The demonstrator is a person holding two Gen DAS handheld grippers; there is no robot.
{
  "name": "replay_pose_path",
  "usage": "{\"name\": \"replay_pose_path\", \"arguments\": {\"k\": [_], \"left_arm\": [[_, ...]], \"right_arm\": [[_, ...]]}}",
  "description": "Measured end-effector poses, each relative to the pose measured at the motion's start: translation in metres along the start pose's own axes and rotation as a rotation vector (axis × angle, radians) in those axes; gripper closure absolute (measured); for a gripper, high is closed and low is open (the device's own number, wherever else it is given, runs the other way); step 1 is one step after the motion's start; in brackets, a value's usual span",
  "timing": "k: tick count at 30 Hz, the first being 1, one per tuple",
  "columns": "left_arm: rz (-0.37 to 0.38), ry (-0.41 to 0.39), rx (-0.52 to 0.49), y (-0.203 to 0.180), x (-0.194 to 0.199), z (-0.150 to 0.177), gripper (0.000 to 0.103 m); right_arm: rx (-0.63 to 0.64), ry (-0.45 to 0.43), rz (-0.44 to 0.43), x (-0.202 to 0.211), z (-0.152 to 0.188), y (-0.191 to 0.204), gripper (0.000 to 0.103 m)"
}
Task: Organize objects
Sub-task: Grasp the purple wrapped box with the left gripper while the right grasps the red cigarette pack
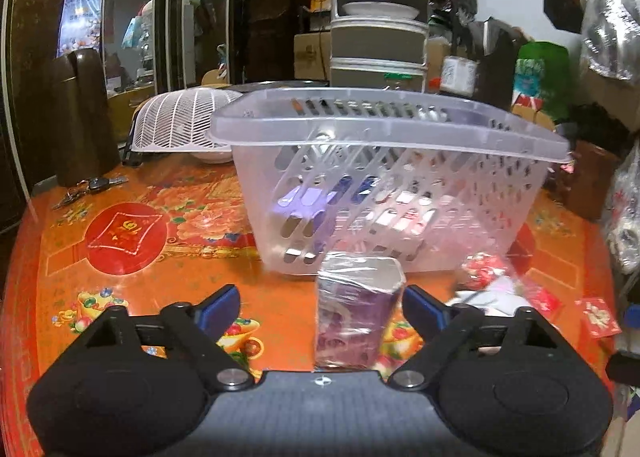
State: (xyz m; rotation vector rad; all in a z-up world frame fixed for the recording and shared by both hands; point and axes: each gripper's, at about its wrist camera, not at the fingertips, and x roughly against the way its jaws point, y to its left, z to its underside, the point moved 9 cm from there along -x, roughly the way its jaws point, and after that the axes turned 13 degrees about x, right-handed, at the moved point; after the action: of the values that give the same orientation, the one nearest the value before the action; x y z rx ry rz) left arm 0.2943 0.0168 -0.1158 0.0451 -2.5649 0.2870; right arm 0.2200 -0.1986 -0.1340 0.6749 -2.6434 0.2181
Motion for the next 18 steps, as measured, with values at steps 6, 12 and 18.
{"name": "replay_pose_path", "arguments": {"k": [6, 12, 18], "left_arm": [[-0.02, 0.036, -0.024, 0.0, -0.017, 0.006, 0.035], [-0.047, 0.006, -0.063, 0.0, -0.01, 0.01, 0.057], [-0.045, -0.011, -0.039, 0.009, -0.001, 0.011, 0.057]], "right_arm": [[0.022, 0.022, -0.005, -0.016, 0.007, 0.009, 0.024], [0.061, 0.03, 0.009, -0.028, 0.007, 0.017, 0.024], [0.078, 0.055, 0.025, -0.041, 0.007, 0.018, 0.024]]}}
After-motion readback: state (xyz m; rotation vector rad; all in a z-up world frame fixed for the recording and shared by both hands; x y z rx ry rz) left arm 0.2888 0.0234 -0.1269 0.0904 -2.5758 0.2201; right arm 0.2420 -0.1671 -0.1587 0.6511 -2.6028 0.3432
